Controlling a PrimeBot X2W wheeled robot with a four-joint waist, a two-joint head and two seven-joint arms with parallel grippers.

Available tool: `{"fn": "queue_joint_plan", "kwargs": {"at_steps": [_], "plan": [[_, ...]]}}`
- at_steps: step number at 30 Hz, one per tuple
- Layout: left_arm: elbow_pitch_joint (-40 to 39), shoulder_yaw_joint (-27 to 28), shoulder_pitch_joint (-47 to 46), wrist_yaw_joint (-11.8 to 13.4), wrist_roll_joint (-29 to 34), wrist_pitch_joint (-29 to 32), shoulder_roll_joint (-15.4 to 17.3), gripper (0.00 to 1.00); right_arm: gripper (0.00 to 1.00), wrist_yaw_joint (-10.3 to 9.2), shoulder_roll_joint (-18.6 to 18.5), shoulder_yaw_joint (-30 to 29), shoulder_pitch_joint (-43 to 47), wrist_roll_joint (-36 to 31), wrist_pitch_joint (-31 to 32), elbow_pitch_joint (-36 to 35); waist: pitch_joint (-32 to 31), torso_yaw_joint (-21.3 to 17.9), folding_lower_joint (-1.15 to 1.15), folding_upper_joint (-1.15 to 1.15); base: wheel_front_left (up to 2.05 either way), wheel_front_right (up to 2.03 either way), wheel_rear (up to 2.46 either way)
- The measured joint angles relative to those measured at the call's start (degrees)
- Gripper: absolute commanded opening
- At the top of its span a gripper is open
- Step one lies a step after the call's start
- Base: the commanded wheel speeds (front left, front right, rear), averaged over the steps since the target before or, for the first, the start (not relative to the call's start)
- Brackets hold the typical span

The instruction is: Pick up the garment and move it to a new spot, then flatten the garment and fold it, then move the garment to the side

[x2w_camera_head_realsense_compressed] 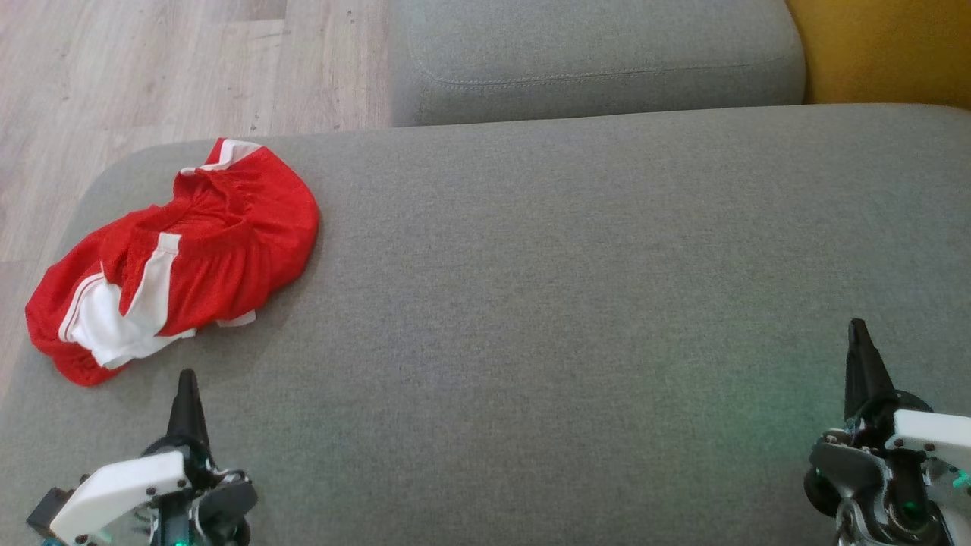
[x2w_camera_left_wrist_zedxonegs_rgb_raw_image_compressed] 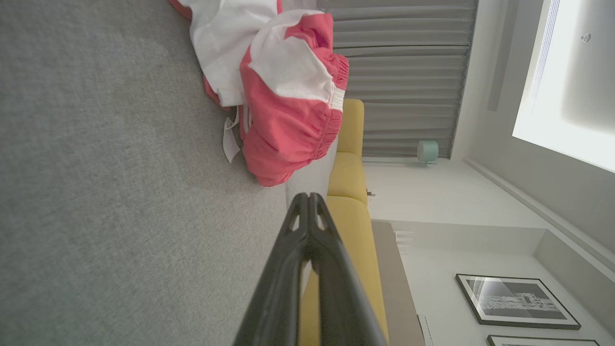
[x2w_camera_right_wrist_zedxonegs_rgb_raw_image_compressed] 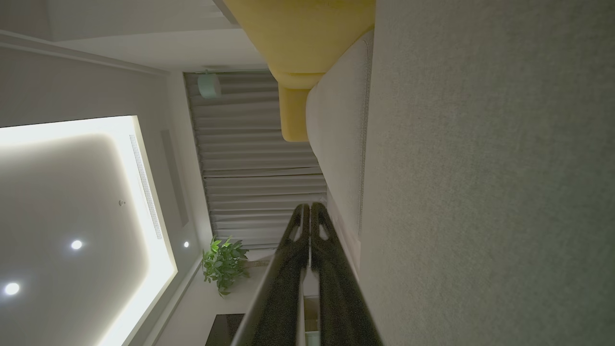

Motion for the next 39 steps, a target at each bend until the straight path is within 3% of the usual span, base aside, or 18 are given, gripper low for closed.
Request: {"fn": "queue_joint_plan", "kwargs": {"at_steps": [39], "plan": [[0.0, 0.0, 0.0, 0.0, 0.0, 0.0, 0.0, 0.0, 0.0, 0.0, 0.0, 0.0, 0.0, 0.0, 0.0, 0.0, 0.0, 0.0, 0.0, 0.0, 0.0, 0.0, 0.0]]}}
